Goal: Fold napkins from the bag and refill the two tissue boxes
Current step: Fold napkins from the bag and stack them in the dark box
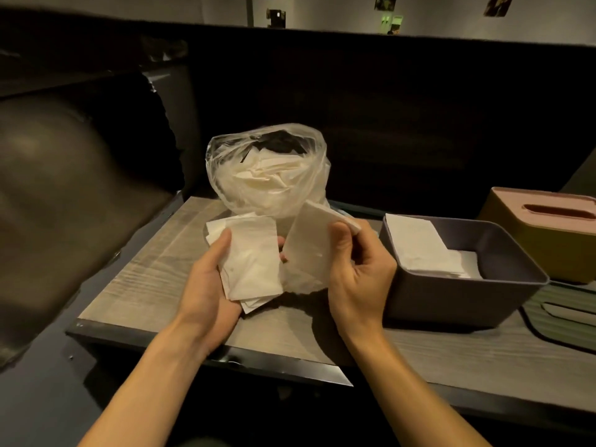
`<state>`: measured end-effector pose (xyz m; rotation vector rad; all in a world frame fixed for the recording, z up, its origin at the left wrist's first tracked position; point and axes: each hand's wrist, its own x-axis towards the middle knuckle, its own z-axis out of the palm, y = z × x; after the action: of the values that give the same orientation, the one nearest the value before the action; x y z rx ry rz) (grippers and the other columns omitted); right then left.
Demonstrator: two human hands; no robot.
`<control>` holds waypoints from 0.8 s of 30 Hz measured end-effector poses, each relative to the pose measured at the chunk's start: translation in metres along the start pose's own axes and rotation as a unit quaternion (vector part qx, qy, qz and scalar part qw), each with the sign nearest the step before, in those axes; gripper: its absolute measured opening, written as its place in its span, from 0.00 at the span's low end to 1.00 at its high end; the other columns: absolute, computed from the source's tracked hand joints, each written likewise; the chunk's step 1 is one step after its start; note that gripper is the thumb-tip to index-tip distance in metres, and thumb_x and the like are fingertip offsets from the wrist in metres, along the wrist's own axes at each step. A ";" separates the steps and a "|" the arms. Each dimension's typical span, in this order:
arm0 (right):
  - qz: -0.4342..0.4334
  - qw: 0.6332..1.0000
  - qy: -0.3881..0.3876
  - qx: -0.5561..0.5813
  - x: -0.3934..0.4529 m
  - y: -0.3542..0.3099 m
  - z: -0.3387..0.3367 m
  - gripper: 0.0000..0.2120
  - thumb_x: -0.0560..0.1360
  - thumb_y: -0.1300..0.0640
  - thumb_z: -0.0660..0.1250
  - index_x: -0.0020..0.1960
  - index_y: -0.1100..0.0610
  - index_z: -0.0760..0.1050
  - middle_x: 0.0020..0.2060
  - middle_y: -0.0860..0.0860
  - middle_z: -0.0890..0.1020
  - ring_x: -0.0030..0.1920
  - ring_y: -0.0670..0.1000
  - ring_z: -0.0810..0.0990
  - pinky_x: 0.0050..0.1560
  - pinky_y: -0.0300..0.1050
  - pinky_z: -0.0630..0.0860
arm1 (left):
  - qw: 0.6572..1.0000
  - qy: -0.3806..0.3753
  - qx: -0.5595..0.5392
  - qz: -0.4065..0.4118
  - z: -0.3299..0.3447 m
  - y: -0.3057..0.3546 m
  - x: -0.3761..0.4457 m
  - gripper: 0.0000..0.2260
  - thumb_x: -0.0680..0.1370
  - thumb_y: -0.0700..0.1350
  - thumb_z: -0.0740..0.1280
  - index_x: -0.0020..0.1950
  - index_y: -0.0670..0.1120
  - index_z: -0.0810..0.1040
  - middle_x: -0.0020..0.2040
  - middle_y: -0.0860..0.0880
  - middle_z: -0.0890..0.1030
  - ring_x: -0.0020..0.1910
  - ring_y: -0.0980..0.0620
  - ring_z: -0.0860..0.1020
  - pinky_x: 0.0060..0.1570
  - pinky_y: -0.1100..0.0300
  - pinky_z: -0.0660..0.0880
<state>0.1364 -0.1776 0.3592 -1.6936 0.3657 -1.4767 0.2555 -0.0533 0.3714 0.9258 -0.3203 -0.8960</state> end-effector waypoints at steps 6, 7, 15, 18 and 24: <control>0.076 0.992 -0.097 -0.038 -0.008 -0.003 0.009 0.08 0.83 0.48 0.67 0.52 0.48 0.84 0.41 0.44 0.82 0.42 0.48 0.81 0.39 0.48 0.76 | 0.989 0.025 0.146 0.029 0.004 -0.009 0.001 0.14 0.81 0.46 0.66 0.64 0.43 0.80 0.57 0.41 0.86 0.56 0.44 0.85 0.53 0.51 0.84; 0.071 0.986 -0.115 -0.094 -0.009 0.000 0.012 0.07 0.82 0.48 0.67 0.53 0.48 0.84 0.42 0.43 0.81 0.43 0.46 0.80 0.39 0.44 0.75 | 0.987 0.018 0.156 0.029 0.005 -0.009 0.000 0.15 0.82 0.48 0.65 0.64 0.43 0.80 0.57 0.41 0.86 0.56 0.44 0.85 0.54 0.49 0.83; 0.143 0.969 -0.132 -0.155 -0.007 0.007 0.016 0.07 0.81 0.43 0.68 0.55 0.44 0.78 0.48 0.39 0.79 0.48 0.40 0.78 0.46 0.40 0.75 | 0.984 -0.027 0.177 0.003 0.011 -0.009 -0.004 0.15 0.80 0.47 0.66 0.64 0.43 0.80 0.56 0.39 0.86 0.55 0.40 0.85 0.53 0.44 0.83; 0.096 0.981 -0.115 -0.123 -0.007 0.004 0.017 0.05 0.80 0.46 0.71 0.50 0.47 0.80 0.45 0.41 0.80 0.47 0.44 0.79 0.43 0.36 0.72 | 0.981 -0.048 0.186 -0.004 0.009 -0.011 -0.003 0.17 0.79 0.45 0.68 0.66 0.41 0.79 0.58 0.37 0.85 0.57 0.37 0.84 0.57 0.40 0.81; 0.015 0.977 -0.140 -0.160 0.002 -0.004 0.019 0.05 0.81 0.44 0.68 0.51 0.45 0.78 0.47 0.38 0.78 0.51 0.44 0.78 0.52 0.43 0.76 | 0.988 -0.033 0.152 0.009 0.006 -0.012 0.000 0.18 0.77 0.45 0.67 0.65 0.39 0.79 0.55 0.35 0.85 0.51 0.39 0.85 0.48 0.46 0.84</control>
<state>0.1530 -0.1694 0.3648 -2.1097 0.4912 -1.1802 0.2458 -0.0602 0.3649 1.1741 -0.5315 -0.8759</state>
